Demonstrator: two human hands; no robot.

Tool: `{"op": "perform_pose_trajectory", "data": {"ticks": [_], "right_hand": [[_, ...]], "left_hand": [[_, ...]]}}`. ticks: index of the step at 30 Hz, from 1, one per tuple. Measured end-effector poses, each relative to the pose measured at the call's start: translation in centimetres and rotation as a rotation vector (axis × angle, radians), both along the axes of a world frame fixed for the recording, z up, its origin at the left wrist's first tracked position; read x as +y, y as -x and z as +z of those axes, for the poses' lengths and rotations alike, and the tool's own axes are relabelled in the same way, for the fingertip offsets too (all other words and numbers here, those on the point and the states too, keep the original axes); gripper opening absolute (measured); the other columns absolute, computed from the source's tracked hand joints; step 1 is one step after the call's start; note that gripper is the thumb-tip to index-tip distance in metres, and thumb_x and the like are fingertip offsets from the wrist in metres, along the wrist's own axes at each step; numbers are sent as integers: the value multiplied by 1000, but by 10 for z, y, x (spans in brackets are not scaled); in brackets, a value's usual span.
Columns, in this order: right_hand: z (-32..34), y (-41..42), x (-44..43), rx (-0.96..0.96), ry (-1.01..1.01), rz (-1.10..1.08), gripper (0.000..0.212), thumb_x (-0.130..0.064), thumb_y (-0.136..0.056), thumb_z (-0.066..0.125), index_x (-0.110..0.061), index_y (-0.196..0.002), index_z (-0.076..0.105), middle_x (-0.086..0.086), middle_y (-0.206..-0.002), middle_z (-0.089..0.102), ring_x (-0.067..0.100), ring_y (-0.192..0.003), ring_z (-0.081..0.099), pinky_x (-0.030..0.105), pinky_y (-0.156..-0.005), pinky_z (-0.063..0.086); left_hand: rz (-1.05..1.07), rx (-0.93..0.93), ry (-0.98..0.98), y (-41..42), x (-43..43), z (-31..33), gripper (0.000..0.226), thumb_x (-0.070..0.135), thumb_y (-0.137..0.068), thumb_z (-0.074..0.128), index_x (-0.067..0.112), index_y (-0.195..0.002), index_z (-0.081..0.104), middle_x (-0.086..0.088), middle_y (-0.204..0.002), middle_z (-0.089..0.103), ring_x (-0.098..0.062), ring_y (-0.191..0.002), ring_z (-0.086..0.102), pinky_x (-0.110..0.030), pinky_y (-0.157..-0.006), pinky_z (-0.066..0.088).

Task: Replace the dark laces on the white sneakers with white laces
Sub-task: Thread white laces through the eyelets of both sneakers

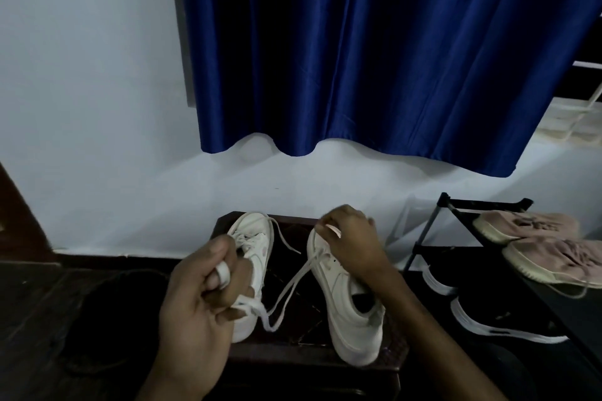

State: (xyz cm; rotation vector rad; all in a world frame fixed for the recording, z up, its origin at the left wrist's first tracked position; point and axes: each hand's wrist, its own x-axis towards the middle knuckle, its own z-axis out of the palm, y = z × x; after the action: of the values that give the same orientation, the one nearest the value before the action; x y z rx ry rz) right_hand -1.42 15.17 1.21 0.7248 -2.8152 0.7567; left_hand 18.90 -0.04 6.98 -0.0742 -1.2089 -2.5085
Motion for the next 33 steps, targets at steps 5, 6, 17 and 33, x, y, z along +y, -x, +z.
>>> {"op": "perform_pose_trajectory", "data": {"ticks": [5, 6, 17, 33], "right_hand": [[-2, 24, -59, -115, -493, 99, 28, -30, -89, 62, -10, -109, 63, 9, -118, 60, 27, -117, 51, 54, -107, 30], [-7, 25, -67, -102, -595, 106, 32, -27, -88, 61, -9, -114, 60, 10, -121, 58, 28, -120, 48, 55, -106, 31], [16, 44, -72, -36, -361, 49, 26, -27, -93, 55, -7, -110, 57, 16, -117, 60, 34, -103, 60, 43, -90, 48], [195, 36, 0, 532, 1071, -155, 8, -26, -81, 73, -20, -78, 68, -9, -70, 68, -1, -64, 60, 26, -69, 55]], "left_hand": [[137, -96, 160, 17, -4, -14, 38, 43, -70, 59, 22, -52, 32, 8, -48, 20, -6, -44, 13, -19, -38, 11], [158, -118, 191, 20, -4, -16, 39, 44, -70, 58, 22, -53, 32, 8, -49, 20, -6, -44, 14, -18, -38, 13], [204, -144, 549, 57, -4, -38, 42, 26, -91, 61, 22, -57, 37, 8, -54, 25, -7, -47, 22, -23, -45, 20], [-41, -149, 2191, 90, 23, -87, 30, 35, -100, 40, 12, -113, 55, -11, -116, 59, -29, -108, 57, -39, -84, 45]]}}
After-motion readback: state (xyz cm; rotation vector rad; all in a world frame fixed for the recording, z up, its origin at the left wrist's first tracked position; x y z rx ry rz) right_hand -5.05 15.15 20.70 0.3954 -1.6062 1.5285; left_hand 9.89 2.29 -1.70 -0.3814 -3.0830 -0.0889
